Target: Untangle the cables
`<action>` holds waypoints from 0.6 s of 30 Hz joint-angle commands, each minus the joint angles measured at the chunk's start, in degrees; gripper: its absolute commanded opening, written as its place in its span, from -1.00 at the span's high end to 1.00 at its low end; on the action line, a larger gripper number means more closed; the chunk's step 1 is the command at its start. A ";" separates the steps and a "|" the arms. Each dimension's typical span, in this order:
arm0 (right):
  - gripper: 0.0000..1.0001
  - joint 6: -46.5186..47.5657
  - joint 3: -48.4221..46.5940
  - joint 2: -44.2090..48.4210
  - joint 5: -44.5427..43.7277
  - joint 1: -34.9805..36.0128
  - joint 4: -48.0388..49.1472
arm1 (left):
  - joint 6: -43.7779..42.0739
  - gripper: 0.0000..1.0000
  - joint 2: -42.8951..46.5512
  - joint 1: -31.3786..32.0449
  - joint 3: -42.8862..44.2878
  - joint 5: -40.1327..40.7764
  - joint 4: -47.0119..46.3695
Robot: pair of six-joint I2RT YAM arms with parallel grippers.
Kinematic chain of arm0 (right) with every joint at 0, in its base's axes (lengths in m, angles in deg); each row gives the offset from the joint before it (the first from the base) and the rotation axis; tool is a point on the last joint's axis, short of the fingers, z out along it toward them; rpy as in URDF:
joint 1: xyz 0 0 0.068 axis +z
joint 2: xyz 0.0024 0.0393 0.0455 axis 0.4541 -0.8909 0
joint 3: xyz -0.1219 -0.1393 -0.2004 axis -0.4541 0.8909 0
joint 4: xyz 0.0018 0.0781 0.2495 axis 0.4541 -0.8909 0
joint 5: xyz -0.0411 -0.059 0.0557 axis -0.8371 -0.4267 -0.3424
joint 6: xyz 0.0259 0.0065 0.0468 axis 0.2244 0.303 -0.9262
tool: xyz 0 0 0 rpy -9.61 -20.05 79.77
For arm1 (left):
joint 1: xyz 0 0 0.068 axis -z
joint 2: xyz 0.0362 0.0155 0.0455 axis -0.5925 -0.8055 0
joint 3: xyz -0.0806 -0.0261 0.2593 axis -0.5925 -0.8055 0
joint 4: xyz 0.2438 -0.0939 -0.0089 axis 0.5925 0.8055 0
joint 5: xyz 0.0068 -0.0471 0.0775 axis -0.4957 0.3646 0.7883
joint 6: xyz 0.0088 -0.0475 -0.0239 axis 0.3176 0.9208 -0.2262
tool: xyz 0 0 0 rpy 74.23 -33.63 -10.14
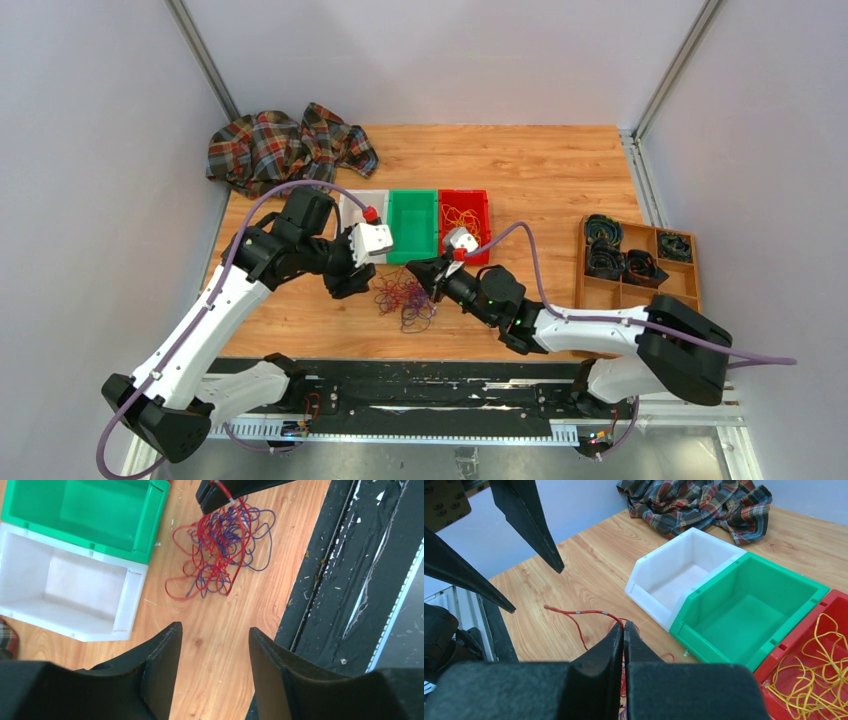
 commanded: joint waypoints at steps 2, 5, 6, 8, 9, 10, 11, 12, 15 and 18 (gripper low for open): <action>0.99 -0.59 1.02 3.87 0.79 0.89 -1.52 | 1.90 -0.24 0.69 -0.08 1.69 -2.40 -0.59; 0.99 -1.21 -0.20 4.60 1.77 0.89 -3.32 | 3.97 -0.45 0.38 -0.05 2.60 -7.68 -0.95; 0.99 -1.40 -0.74 4.63 2.03 0.89 -3.92 | 4.71 -0.53 0.15 0.00 2.78 -9.75 -0.95; 0.99 -1.75 -1.73 4.49 2.24 0.89 -4.71 | 6.27 -0.68 -0.45 0.01 2.89 -13.68 -0.95; 0.99 -2.07 -2.31 4.32 2.33 0.91 -5.12 | 6.80 -0.72 -0.93 0.20 2.72 -15.30 -0.95; 0.99 -2.37 -3.19 4.10 2.37 0.92 -5.81 | 7.02 -0.73 -1.22 0.45 2.44 -16.12 -0.95; 0.99 -2.69 -3.76 3.92 2.45 0.97 -6.51 | 7.18 -0.73 -1.65 0.89 2.10 -16.37 -1.10; 0.99 -2.92 -4.13 3.67 2.55 0.98 -6.84 | 7.90 -0.73 -1.90 1.32 1.50 -16.00 -2.05; 0.99 -3.66 -4.80 3.07 2.39 1.15 -6.97 | 10.79 -0.69 -2.86 2.26 -0.55 -14.25 -5.39; 0.99 -4.68 -4.94 2.57 2.56 1.16 -6.61 | 15.21 -0.53 -3.28 2.66 -3.08 -9.97 -11.93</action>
